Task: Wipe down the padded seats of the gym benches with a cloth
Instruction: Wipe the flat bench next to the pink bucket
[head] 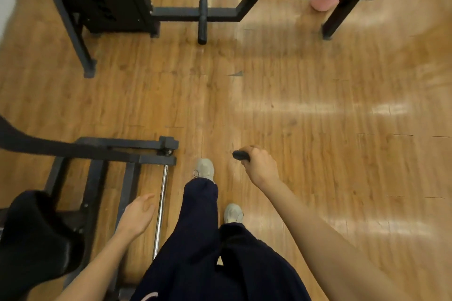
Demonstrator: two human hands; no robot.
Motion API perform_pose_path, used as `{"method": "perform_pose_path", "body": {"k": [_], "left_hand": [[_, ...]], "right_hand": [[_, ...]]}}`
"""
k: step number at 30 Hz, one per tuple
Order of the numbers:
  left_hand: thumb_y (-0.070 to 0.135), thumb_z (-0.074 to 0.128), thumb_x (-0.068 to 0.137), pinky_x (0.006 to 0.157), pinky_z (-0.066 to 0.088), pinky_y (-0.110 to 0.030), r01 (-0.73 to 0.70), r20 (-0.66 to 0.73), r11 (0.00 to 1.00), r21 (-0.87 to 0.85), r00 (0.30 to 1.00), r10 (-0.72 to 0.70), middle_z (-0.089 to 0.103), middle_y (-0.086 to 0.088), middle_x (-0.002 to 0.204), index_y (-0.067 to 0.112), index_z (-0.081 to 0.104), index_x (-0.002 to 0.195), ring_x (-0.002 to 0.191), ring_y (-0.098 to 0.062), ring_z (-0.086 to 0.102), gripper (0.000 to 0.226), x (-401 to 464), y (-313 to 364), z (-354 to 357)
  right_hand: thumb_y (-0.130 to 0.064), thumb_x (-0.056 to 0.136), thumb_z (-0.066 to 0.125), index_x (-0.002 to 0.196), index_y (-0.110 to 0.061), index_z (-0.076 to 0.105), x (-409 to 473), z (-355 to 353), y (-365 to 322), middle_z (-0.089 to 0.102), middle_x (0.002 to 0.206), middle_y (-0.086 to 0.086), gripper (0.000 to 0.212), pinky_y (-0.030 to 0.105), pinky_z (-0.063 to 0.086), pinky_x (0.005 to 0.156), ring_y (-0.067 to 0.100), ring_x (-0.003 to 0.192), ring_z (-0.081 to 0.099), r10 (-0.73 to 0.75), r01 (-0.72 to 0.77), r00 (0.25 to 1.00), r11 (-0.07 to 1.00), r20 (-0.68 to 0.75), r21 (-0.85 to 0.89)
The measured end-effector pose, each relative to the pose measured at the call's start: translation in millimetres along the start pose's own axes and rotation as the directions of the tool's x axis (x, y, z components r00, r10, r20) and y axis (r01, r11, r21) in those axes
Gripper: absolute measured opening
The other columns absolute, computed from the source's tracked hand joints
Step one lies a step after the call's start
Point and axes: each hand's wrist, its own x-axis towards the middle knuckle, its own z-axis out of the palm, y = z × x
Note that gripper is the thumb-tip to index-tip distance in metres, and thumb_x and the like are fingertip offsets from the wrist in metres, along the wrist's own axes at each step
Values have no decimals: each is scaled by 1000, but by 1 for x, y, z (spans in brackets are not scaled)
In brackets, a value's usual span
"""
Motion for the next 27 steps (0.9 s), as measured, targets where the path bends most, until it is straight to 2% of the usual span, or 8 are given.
{"method": "perform_pose_path", "body": {"k": [6, 11, 14, 18, 20, 22, 24, 27], "left_hand": [[15, 51, 103, 112, 36, -38, -103, 71, 993, 60, 993, 99, 52, -8, 146, 10, 51, 143, 136, -27, 48, 41, 88, 79, -54], [18, 48, 103, 110, 35, -33, -282, 170, 946, 162, 952, 254, 52, -8, 145, 10, 48, 145, 136, -25, 47, 42, 157, 180, -98], [22, 46, 105, 110, 34, -33, -354, 189, 921, 160, 927, 323, 47, -8, 150, 13, 47, 146, 136, -25, 47, 42, 189, 252, -114], [21, 46, 105, 114, 31, -33, -412, 202, 897, 163, 903, 378, 44, -9, 153, 13, 49, 145, 142, -25, 40, 41, 228, 332, -118], [20, 47, 105, 114, 30, -31, -407, 205, 900, 153, 905, 374, 44, -9, 153, 13, 49, 145, 143, -24, 39, 41, 246, 367, -114], [20, 47, 105, 114, 29, -31, -377, 207, 915, 142, 915, 345, 44, -8, 153, 13, 48, 145, 143, -23, 38, 41, 259, 397, -108], [21, 48, 105, 115, 29, -32, -325, 196, 937, 132, 935, 296, 45, -8, 152, 13, 49, 144, 142, -23, 39, 40, 270, 425, -102], [20, 49, 104, 114, 31, -34, -240, 179, 964, 115, 959, 218, 48, -10, 150, 12, 52, 142, 140, -25, 42, 39, 284, 462, -97]], "right_hand": [[-8, 96, 51, 123, -28, 65, 63, -22, 29, 68, 118, -1, 36, 26, 47, 70, 21, 105, 64, 232, -231, 973, 971, -7, 53], [-6, 91, 49, 114, -33, 67, 78, -36, 69, 70, 113, -8, 40, 38, 56, 82, 18, 103, 66, 483, -486, 874, 861, 58, 149], [-5, 91, 48, 111, -34, 68, 84, -51, 89, 71, 111, -12, 40, 31, 54, 78, 16, 103, 65, 568, -573, 819, 800, 85, 178], [-4, 90, 49, 110, -25, 69, 109, -75, 119, 72, 110, -5, 35, 36, 55, 84, 20, 102, 66, 623, -633, 772, 738, 124, 236], [-5, 92, 49, 111, -24, 69, 133, -94, 132, 72, 110, -4, 34, 35, 55, 79, 20, 101, 66, 623, -634, 771, 732, 131, 248], [-6, 92, 49, 113, -22, 68, 165, -119, 147, 71, 111, -4, 33, 31, 52, 75, 20, 100, 65, 613, -627, 777, 731, 145, 270], [-6, 91, 50, 113, -19, 69, 202, -149, 161, 72, 111, -2, 32, 33, 54, 79, 20, 100, 66, 588, -607, 792, 732, 162, 310], [-19, 84, 54, 115, -25, 69, 260, -203, 175, 72, 108, -6, 35, 34, 55, 83, 18, 100, 67, 537, -567, 823, 760, 184, 319]]}}
